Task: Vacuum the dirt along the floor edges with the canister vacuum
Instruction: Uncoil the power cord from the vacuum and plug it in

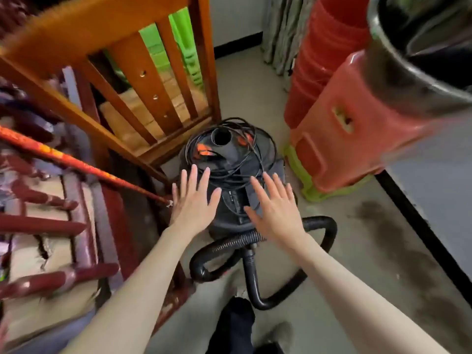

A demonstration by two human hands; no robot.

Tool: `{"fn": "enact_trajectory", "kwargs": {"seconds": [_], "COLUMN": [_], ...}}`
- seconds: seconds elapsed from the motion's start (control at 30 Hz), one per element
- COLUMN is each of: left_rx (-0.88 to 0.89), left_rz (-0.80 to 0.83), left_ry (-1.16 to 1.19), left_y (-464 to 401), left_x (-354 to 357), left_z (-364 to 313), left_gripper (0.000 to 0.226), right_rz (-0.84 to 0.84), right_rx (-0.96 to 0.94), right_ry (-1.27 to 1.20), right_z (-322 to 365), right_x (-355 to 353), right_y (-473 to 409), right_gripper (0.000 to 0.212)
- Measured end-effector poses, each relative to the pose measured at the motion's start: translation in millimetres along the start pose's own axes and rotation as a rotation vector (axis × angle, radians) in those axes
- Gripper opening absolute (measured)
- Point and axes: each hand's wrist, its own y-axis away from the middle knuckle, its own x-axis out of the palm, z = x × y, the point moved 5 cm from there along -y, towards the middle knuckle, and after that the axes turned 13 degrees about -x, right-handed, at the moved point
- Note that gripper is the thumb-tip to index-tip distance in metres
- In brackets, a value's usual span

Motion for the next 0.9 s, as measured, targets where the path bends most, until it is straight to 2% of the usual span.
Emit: {"fn": "enact_trajectory", "kwargs": {"seconds": [0.1, 0.23, 0.33, 0.53, 0.67, 0.9], "left_rx": [0.056, 0.111, 0.145, 0.169, 0.163, 0.137], "left_rz": [-0.082, -0.024, -0.009, -0.018, -0.003, 0.017], "left_ry": [-0.062, -0.096, -0.01, 0.013, -0.004, 0.004], "left_y": [-45.6, -77.1, -80.3, -81.3, -79.8, -61.2], "left_x": [0.1, 15.1, 23.1, 26.3, 26.1, 36.4], "left_z": [-0.3, 9.0, 10.8, 6.8, 6.3, -1.5], "left_gripper": [0.062, 0.061, 0.057, 0.055, 0.063, 0.058], "right_rz": [-0.018, -0.011, -0.101, -0.241, -0.269, -0.286], "right_rx": [-0.06, -0.106, -0.096, -0.097, -0.087, -0.098], "right_ry": [0.104, 0.104, 0.102, 0.085, 0.052, 0.036], "right_z": [-11.1, -11.4, -14.3, -15.6, -13.8, -21.0], "right_x": [13.4, 45.5, 56.0, 60.0, 61.3, 64.4], "right_y": [-54.4, -81.8, -80.8, -81.7, -81.3, -63.6], "right_gripper": [0.072, 0.085, 0.093, 0.086, 0.086, 0.084]}}
